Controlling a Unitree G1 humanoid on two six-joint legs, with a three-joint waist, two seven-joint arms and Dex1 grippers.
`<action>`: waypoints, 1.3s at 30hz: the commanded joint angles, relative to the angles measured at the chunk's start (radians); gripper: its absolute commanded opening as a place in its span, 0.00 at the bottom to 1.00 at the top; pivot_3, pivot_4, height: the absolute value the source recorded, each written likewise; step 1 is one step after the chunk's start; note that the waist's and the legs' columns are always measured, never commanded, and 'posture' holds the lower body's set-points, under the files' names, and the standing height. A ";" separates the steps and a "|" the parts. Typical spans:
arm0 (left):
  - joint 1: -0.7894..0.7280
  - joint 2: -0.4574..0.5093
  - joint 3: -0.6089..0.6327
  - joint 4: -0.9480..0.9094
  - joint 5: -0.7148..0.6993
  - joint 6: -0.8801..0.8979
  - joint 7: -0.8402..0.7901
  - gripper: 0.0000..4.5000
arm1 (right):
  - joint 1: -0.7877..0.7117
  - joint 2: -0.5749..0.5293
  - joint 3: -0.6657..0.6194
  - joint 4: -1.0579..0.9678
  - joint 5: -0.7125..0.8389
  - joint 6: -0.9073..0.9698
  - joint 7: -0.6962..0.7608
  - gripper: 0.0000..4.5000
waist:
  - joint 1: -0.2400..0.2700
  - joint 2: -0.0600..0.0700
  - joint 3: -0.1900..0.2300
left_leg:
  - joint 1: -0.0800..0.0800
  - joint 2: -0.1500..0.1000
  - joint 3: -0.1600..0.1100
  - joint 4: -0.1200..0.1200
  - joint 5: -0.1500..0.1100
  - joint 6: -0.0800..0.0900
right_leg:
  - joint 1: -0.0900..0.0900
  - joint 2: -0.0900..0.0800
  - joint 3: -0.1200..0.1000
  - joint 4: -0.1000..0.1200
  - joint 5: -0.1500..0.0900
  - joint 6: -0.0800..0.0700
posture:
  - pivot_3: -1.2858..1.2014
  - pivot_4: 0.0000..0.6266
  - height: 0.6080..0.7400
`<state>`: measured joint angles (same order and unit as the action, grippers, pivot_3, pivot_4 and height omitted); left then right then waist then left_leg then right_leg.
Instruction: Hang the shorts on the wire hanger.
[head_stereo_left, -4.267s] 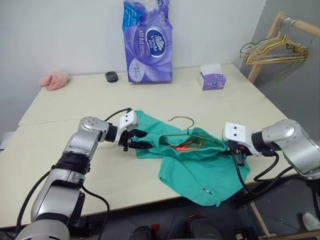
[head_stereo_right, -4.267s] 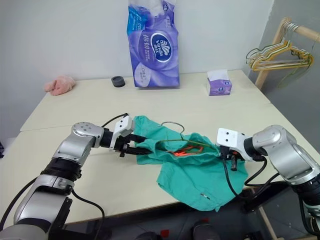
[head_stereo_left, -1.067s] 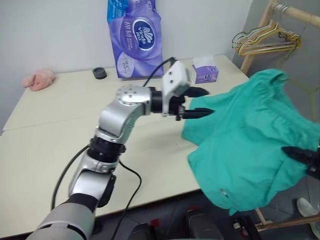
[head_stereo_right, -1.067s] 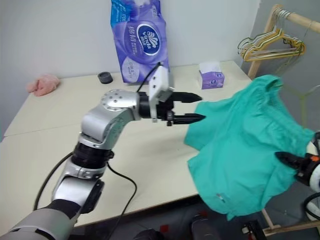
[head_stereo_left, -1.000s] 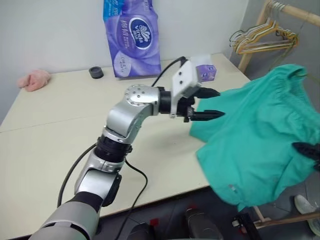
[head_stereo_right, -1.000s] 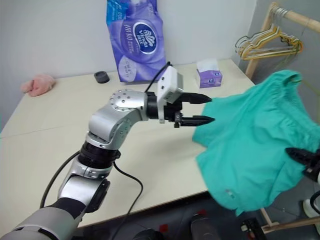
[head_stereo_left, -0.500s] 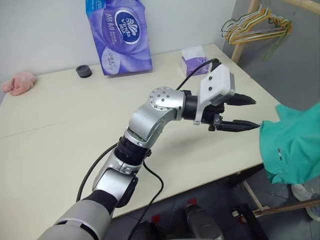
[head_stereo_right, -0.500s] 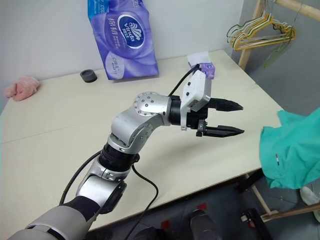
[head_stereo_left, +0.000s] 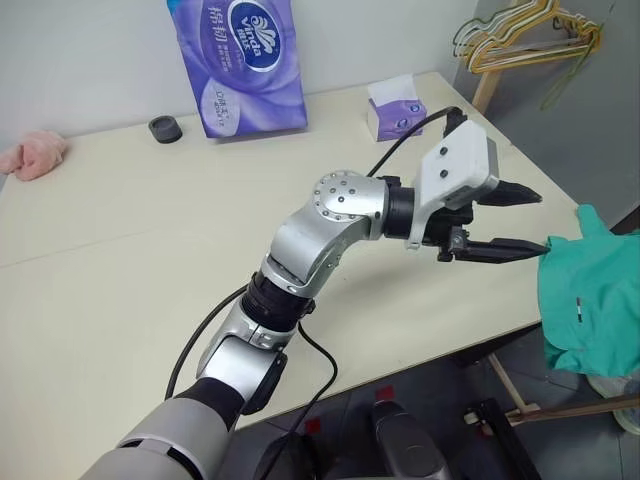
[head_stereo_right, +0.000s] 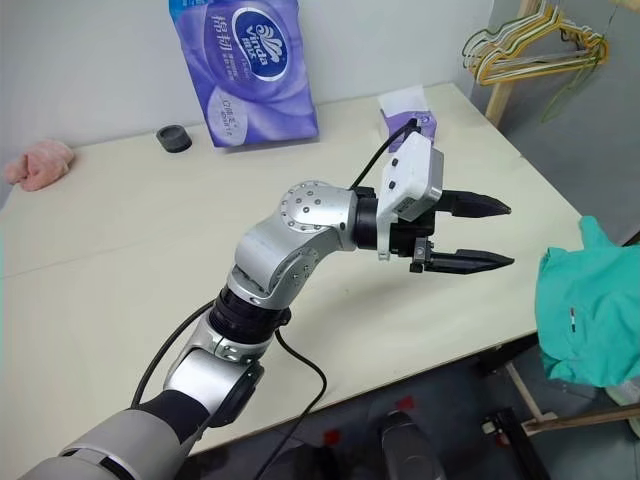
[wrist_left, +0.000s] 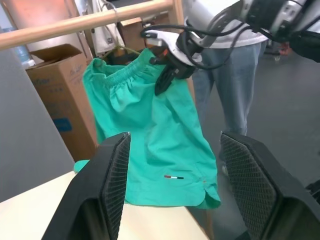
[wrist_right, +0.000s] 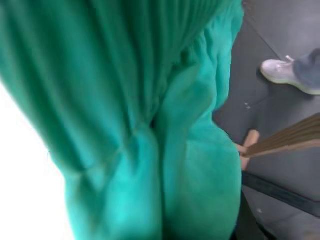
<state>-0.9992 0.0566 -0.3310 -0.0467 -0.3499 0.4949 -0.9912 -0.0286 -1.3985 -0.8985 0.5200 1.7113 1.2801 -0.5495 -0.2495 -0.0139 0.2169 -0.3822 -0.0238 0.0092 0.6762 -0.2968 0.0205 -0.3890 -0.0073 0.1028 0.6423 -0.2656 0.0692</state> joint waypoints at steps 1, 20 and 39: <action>-0.039 -0.022 0.000 -0.016 -0.014 -0.003 0.005 0.67 | -0.041 -0.018 -0.009 0.036 -0.101 0.038 0.088 0.00 | 0.002 0.000 0.003 | 0.000 0.000 0.000 0.000 0.000 0.000 | 0.000 0.000 0.000 0.000 0.000 0.001 | 0.38 0.41 1.00; -0.104 -0.098 -0.026 0.110 0.030 -0.114 -0.013 0.68 | -0.132 0.142 -0.335 -0.281 -0.427 0.314 0.104 0.74 | -0.001 0.001 0.006 | -0.001 -0.001 0.001 -0.001 -0.002 0.001 | -0.001 -0.001 0.001 -0.001 -0.002 0.003 | 0.37 0.39 1.00; -0.122 -0.127 -0.024 0.177 0.051 -0.174 -0.056 0.68 | -0.072 0.063 -0.216 -0.924 -0.710 0.181 0.212 0.99 | -0.012 0.004 0.004 | -0.008 -0.001 0.002 -0.001 -0.002 0.001 | -0.010 -0.001 0.002 0.000 -0.002 0.004 | 0.36 0.33 1.00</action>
<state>-1.0998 -0.0633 -0.3555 0.1531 -0.2951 0.3347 -1.0411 -0.0767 -1.3143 -1.1332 -0.3593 1.0427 1.5115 -0.3793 -0.2611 -0.0102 0.2210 -0.3933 -0.0245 0.0115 0.6757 -0.2984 0.0214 -0.4017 -0.0085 0.1050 0.6435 -0.2670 0.0738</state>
